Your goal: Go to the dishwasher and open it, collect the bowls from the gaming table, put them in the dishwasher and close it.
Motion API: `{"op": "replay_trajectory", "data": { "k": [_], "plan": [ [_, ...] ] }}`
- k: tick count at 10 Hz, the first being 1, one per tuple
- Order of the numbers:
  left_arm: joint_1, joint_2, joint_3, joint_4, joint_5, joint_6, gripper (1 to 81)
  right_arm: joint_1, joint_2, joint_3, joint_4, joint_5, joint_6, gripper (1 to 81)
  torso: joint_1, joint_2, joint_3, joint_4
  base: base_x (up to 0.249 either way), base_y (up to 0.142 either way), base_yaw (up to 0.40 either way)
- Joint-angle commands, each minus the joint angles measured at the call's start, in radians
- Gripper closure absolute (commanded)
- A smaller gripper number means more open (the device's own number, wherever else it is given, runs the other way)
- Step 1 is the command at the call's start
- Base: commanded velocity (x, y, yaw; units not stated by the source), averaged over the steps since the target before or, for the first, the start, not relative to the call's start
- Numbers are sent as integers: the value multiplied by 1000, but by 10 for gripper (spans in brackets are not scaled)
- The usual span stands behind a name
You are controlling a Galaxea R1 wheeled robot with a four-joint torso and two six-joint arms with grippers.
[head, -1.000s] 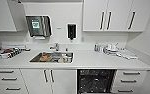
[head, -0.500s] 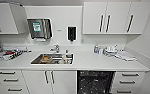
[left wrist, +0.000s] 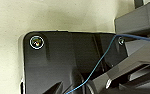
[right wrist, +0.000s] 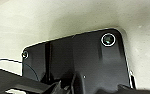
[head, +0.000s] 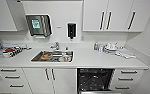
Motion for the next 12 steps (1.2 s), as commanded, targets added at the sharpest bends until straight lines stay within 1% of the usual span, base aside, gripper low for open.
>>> {"op": "replay_trajectory", "data": {
  "k": [1, 2, 3, 5, 7, 12],
  "plan": [
    [-23, 21, -62, -1, 52, -3, 10, 31, 5, -41, -23, -35, -4, 10, -64, 99, 0, 0, 0, 0, 0],
    [-23, 44, -96, -3, 54, -4, 10, 23, 16, -63, -23, -35, -4, 10, -87, 134, 0, 0, 0, 0, 0],
    [-21, 66, -134, -3, 54, -6, 10, 19, 26, -83, -25, -35, -2, 10, -108, 168, 61, 0, 0, 0, 0],
    [-21, 97, -186, -3, 55, -7, 10, 14, 57, -124, -25, -35, -2, 10, -144, 226, 89, 0, 0, 0, 0],
    [-21, 129, -234, -3, 55, -9, 10, 14, 77, -150, -25, -35, -2, 10, -188, 293, 136, 0, 0, 0, 0],
    [-21, 170, -277, -3, 58, -7, 10, 9, 88, -155, -26, -35, -4, 10, -306, 473, 257, 0, 0, 0, 0]
  ]
}}
